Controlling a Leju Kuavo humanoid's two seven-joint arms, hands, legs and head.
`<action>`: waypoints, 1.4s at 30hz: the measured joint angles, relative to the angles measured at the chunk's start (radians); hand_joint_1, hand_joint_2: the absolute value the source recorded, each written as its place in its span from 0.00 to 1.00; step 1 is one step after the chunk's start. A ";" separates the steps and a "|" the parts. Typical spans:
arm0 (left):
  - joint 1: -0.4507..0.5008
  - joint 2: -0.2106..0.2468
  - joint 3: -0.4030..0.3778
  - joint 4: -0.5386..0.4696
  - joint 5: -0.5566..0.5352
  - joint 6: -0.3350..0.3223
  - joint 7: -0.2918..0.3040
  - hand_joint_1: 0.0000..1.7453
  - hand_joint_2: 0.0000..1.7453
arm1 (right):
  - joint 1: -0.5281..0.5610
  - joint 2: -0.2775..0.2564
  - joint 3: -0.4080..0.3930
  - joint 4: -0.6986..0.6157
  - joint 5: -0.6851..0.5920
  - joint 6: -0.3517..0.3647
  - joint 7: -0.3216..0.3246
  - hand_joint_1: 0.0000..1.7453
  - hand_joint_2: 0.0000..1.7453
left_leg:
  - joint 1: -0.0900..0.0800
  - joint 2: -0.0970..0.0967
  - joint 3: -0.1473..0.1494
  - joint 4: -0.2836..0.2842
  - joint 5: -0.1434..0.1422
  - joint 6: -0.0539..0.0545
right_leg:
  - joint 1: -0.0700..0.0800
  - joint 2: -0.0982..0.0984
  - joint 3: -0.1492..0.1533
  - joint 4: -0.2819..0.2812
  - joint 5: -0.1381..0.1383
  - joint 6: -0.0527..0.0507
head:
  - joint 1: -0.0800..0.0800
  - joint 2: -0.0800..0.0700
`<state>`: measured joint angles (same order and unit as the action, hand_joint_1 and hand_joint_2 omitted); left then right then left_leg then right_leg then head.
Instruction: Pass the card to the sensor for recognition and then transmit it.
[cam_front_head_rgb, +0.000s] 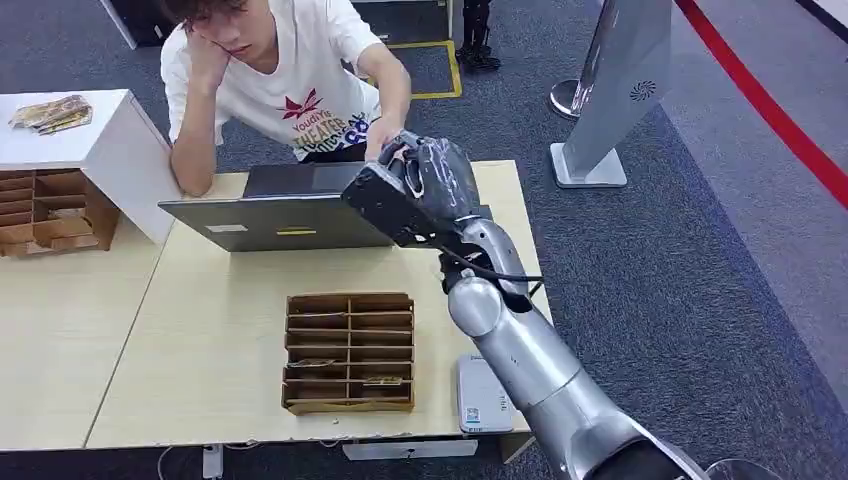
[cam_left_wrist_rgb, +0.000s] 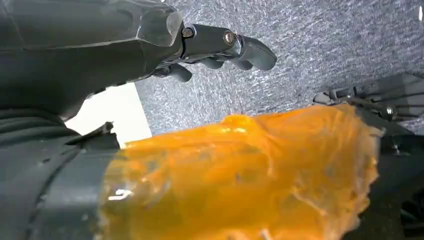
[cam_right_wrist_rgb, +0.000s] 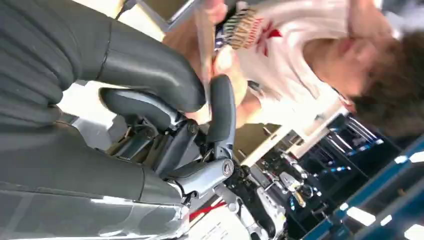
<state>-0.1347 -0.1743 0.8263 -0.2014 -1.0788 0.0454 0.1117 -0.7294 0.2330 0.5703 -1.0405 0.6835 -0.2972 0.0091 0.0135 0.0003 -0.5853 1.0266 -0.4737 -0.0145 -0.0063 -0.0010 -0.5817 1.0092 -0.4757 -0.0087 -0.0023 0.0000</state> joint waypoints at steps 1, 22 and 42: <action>-0.002 0.000 -0.005 0.000 0.000 -0.001 0.001 0.00 0.00 | -0.011 0.007 0.006 0.029 0.014 0.005 0.001 0.01 1.00 | 0.000 0.000 0.000 0.000 0.000 0.000 | 0.000 0.000 0.000 0.000 0.000 0.000 | 0.000 0.000; 0.003 0.001 -0.021 0.000 0.051 0.008 -0.004 0.00 0.00 | 0.108 0.056 0.080 0.012 -0.211 0.270 -0.114 0.00 0.00 | 0.000 0.000 0.000 0.000 0.000 0.000 | 0.000 0.000 0.000 0.000 0.000 0.000 | 0.000 0.000; 0.023 0.011 -0.021 0.000 0.113 0.024 -0.052 0.00 0.00 | 0.353 -0.070 0.187 -0.366 -1.108 0.804 -0.246 0.00 0.00 | 0.000 0.000 0.000 0.000 -0.002 0.000 | 0.000 0.000 -0.001 -0.001 -0.001 0.001 | 0.000 0.000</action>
<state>-0.1115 -0.1629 0.8049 -0.2014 -0.9655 0.0691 0.0595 -0.3767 0.1630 0.7568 -1.4064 -0.4249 0.5065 -0.2373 0.0133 0.0006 -0.5856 1.0266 -0.4758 -0.0142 -0.0064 -0.0010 -0.5823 1.0084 -0.4771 -0.0078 -0.0019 0.0000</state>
